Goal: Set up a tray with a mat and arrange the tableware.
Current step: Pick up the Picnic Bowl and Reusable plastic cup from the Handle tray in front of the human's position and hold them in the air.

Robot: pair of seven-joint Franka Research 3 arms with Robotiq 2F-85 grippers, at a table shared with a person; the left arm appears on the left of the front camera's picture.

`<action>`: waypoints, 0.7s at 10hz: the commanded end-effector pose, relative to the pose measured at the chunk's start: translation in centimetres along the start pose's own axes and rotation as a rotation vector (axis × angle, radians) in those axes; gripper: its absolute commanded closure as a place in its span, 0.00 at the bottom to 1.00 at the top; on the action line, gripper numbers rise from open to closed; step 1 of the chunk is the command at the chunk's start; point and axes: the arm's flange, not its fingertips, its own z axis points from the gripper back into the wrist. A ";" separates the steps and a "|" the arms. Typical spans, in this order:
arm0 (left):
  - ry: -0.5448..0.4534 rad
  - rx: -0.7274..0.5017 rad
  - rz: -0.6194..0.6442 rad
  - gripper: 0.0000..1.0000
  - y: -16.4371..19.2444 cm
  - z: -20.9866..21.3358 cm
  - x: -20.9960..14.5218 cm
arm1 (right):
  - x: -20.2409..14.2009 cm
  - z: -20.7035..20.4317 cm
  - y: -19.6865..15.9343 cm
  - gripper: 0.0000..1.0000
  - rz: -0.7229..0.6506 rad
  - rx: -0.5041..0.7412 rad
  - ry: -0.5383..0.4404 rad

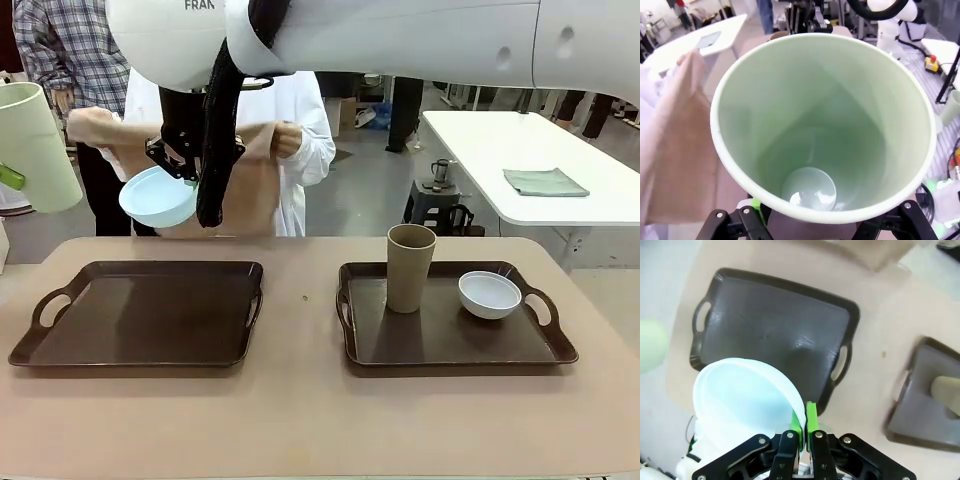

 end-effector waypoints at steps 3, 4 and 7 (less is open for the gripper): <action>-0.008 -0.015 -0.011 1.00 0.2 -0.4 -0.3 | 0.1 0.0 0.2 1.00 0.009 0.013 -0.010; -0.008 -0.015 -0.011 1.00 0.2 -0.4 -0.3 | 0.1 0.0 0.2 1.00 0.009 0.013 -0.010; -0.008 -0.015 -0.011 1.00 0.2 -0.4 -0.3 | 0.1 0.0 0.2 1.00 0.009 0.013 -0.010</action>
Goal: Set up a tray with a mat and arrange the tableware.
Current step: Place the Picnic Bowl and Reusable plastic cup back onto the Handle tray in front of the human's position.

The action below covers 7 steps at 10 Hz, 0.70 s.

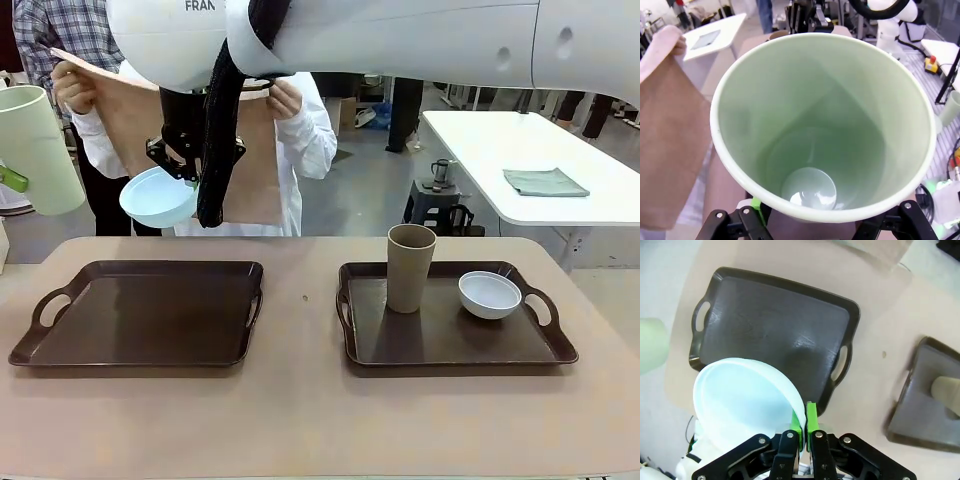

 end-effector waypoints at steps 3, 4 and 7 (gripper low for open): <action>-0.002 -0.004 -0.016 1.00 -0.1 0.1 0.1 | 0.1 0.0 0.1 1.00 0.005 0.008 -0.007; -0.002 -0.004 -0.016 1.00 -0.1 0.1 0.1 | 0.1 0.0 0.1 1.00 0.005 0.008 -0.007; -0.002 -0.004 -0.016 1.00 -0.1 0.1 0.1 | 0.1 0.0 0.1 1.00 0.005 0.008 -0.007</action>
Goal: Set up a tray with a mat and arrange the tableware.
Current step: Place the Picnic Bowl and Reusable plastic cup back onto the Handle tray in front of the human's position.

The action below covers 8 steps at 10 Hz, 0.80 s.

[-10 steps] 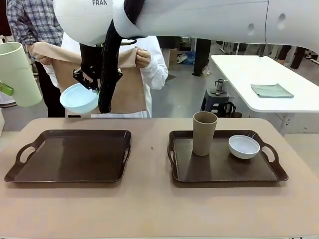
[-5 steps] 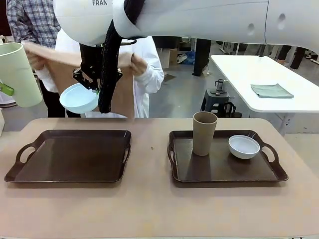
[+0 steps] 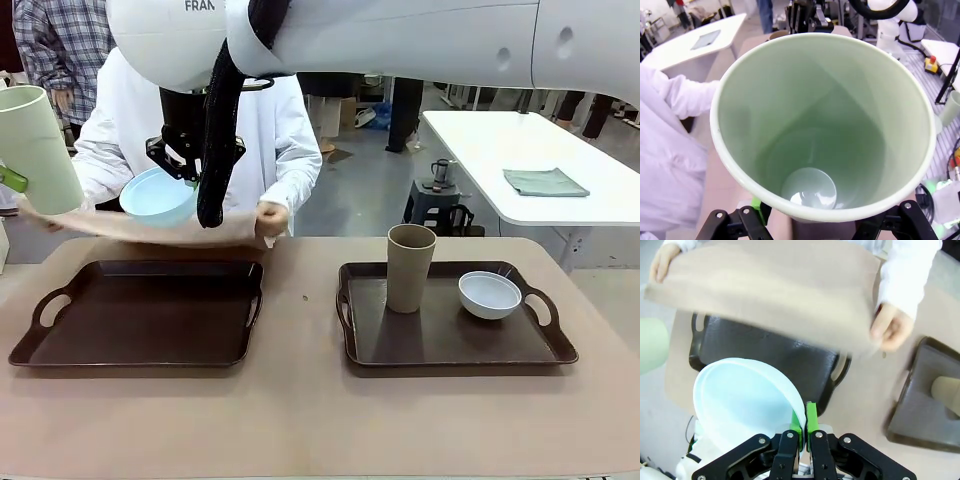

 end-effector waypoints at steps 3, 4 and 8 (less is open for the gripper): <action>-0.002 -0.004 -0.017 1.00 -0.1 0.1 0.1 | 0.1 0.0 0.1 1.00 0.005 0.008 -0.007; -0.002 -0.004 -0.017 1.00 -0.1 0.1 0.1 | 0.1 0.0 0.1 1.00 0.005 0.008 -0.007; -0.002 -0.004 -0.017 1.00 -0.1 0.1 0.1 | 0.1 0.0 0.1 1.00 0.005 0.008 -0.007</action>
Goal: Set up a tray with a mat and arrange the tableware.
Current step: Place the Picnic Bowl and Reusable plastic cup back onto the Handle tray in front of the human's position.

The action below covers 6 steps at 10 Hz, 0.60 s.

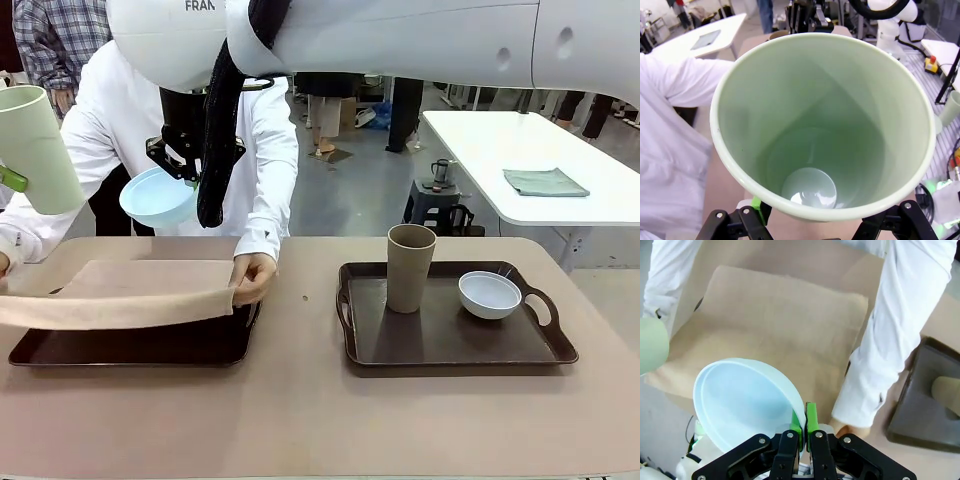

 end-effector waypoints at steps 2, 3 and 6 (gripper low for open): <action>-0.002 -0.004 -0.017 1.00 -0.1 0.1 0.1 | 0.1 0.0 0.1 1.00 0.005 0.008 -0.007; -0.002 -0.004 -0.017 1.00 -0.1 0.1 0.1 | 0.1 0.0 0.1 1.00 0.005 0.008 -0.007; -0.002 -0.004 -0.017 1.00 -0.1 0.1 0.1 | 0.1 0.0 0.1 1.00 0.005 0.008 -0.007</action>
